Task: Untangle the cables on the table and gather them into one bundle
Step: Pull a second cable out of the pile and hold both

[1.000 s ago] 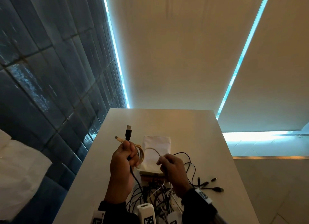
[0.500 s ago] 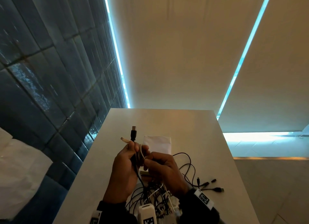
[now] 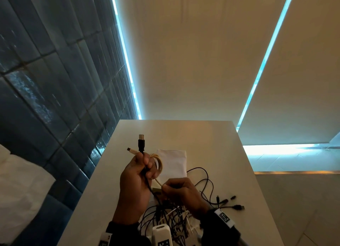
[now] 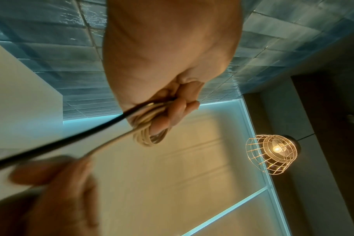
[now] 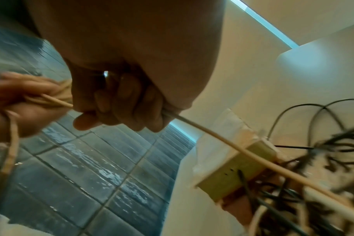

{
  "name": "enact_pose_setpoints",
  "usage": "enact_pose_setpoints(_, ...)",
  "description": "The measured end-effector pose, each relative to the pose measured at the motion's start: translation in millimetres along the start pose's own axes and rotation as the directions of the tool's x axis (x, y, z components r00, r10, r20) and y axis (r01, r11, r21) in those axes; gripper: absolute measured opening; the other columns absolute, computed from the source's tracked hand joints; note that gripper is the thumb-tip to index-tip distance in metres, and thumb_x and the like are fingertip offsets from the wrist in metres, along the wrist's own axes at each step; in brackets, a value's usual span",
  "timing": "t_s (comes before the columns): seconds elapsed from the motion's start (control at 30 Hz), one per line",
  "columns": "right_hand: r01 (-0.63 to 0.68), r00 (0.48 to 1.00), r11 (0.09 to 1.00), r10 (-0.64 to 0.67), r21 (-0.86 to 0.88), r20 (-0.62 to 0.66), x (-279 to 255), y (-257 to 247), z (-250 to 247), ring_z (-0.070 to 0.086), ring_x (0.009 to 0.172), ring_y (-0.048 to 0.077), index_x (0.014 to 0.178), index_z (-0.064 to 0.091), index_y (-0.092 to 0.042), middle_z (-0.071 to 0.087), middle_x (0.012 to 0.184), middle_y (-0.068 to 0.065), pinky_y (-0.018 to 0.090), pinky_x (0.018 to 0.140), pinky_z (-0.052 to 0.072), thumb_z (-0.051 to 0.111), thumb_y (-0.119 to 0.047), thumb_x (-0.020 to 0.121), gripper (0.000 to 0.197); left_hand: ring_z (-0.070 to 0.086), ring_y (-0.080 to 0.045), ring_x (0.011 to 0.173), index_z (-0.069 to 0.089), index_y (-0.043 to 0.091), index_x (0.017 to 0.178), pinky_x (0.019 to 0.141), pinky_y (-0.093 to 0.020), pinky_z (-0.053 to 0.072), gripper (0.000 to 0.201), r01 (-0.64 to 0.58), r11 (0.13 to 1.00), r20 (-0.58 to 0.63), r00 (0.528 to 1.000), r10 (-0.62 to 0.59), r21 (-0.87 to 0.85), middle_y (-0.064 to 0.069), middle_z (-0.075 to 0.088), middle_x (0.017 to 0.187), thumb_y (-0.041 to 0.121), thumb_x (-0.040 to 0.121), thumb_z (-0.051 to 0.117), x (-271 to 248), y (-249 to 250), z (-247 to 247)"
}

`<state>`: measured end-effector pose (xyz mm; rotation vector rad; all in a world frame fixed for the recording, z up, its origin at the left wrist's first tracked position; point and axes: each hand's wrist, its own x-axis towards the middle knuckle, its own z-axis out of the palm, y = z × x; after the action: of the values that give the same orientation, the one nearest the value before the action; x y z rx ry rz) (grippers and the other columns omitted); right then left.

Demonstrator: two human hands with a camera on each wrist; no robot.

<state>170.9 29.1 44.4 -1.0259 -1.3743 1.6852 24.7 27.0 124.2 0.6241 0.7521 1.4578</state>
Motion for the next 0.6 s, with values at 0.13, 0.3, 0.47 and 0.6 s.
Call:
enact_pose_setpoints(0.13,-0.076,0.997,0.996,0.075,-0.046,-0.018,-2,25,-7,0.052,0.050,-0.003,0.070,0.064,-0.009,0.060,0.056,-0.012,0.010,0.052,0.041,0.057,-0.005,0.093,0.024,0.030,-0.011,0.047,0.046,0.012,0.066,0.048,-0.023,0.031,0.029,0.005,1.000,-0.009,1.000,-0.005,0.018,-0.001,0.038,0.061,0.027,0.090,0.042,0,0,-3)
enact_pose_setpoints(0.3,-0.112,0.990,0.986,0.102,-0.119,-0.094,0,58,-14,0.051,0.054,-0.005,0.066,0.066,-0.015,0.060,0.054,-0.015,0.011,0.057,0.040,0.058,-0.001,0.091,0.030,0.029,-0.010,0.047,0.045,0.012,0.067,0.048,-0.023,0.030,0.030,0.002,0.999,-0.018,1.000,-0.002,0.034,-0.001,0.037,0.061,0.027,0.093,0.039,-2,-1,-5)
enact_pose_setpoints(0.47,-0.136,0.985,0.981,0.120,-0.137,-0.121,0,71,-19,0.047,0.052,-0.001,0.065,0.066,-0.016,0.057,0.053,-0.014,0.013,0.053,0.037,0.059,-0.007,0.090,0.028,0.029,-0.010,0.046,0.047,0.013,0.065,0.047,-0.022,0.030,0.029,0.007,0.999,-0.028,1.000,-0.006,0.049,0.000,0.037,0.060,0.027,0.090,0.041,-2,0,-6)
enact_pose_setpoints(0.6,-0.136,0.982,0.979,0.113,-0.152,-0.153,1,73,-21,0.046,0.051,0.003,0.064,0.065,-0.017,0.056,0.054,-0.012,0.016,0.053,0.037,0.059,-0.012,0.088,0.025,0.029,-0.009,0.045,0.043,0.011,0.068,0.047,-0.022,0.030,0.024,0.009,0.998,-0.032,0.999,-0.007,0.069,0.000,0.036,0.059,0.028,0.086,0.043,-2,1,-7)
